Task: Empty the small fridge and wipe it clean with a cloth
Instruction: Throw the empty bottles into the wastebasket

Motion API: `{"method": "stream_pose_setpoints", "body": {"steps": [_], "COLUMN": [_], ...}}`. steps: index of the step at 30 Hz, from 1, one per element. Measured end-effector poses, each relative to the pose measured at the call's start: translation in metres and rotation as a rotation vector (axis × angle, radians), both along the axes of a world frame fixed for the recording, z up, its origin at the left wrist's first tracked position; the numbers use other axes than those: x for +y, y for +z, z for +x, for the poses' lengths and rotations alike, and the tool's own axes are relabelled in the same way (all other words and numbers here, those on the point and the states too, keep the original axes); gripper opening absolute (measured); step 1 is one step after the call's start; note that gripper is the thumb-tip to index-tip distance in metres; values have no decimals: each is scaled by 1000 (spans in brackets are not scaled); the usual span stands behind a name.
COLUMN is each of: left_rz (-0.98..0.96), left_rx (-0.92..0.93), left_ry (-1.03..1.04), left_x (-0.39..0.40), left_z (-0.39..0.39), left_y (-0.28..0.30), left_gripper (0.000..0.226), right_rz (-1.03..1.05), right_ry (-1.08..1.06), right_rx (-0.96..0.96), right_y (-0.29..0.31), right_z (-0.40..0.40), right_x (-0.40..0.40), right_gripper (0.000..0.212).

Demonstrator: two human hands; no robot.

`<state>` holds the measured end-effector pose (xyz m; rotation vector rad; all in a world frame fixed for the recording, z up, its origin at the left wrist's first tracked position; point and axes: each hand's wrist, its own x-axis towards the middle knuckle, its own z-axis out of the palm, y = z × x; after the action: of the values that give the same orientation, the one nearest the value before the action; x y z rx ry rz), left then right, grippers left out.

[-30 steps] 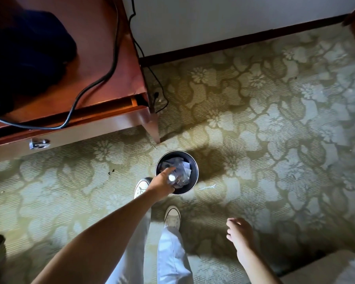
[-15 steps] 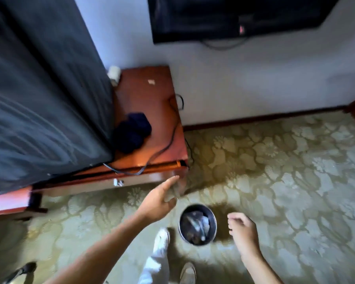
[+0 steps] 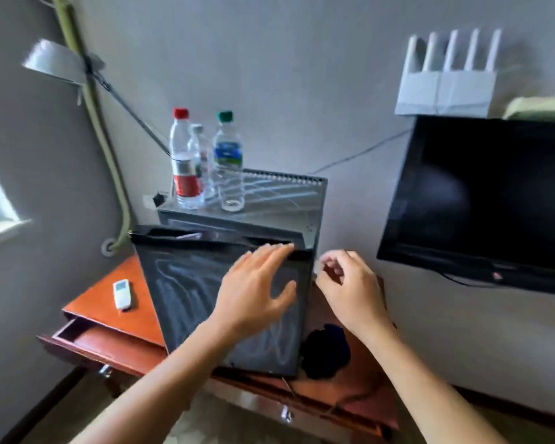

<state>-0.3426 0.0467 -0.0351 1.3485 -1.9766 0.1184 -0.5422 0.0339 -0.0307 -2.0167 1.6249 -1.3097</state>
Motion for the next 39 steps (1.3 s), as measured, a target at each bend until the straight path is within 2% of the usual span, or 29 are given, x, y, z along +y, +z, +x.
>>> {"method": "stream_pose_setpoints", "body": {"steps": [3,6,10,13,16,18,21,24,29,34,39], "left_rz": [-128,-204,-237,-192,-127,-40,123,150,23,8,121], "left_rx": [10,4,18,63,157,244,288,316,442,500,485], "left_ry": [86,160,247,293,293,279,180,76,-102,-394,-663], "left_x": [-24,-53,-101,-135,-170,-194,-217,-220,-186,-125,-38], "left_z": [55,108,173,207,224,229,228,221,180,92,-9], "left_y": [30,48,67,86,111,130,142,134,135,145,107], "left_gripper": [65,63,58,68,82,91,97,84,77,74,62], "right_rz": [-122,-129,-214,-330,-364,-306,-321,-376,-404,-344,-292], "right_ry": [54,47,-21,-111,-154,-172,-207,-174,-126,-170,-297], "right_rx": [158,292,338,321,310,388,464,376,203,56,-18], "right_y": [38,63,92,128,164,179,186,181,174,167,131], "right_z": [59,109,163,195,218,231,236,216,141,36,-78], "right_x": [-38,-76,-127,-163,-191,-207,-216,-202,-137,-32,93], "right_gripper": [30,41,62,72,72,67,41,27,33,29,20]}}
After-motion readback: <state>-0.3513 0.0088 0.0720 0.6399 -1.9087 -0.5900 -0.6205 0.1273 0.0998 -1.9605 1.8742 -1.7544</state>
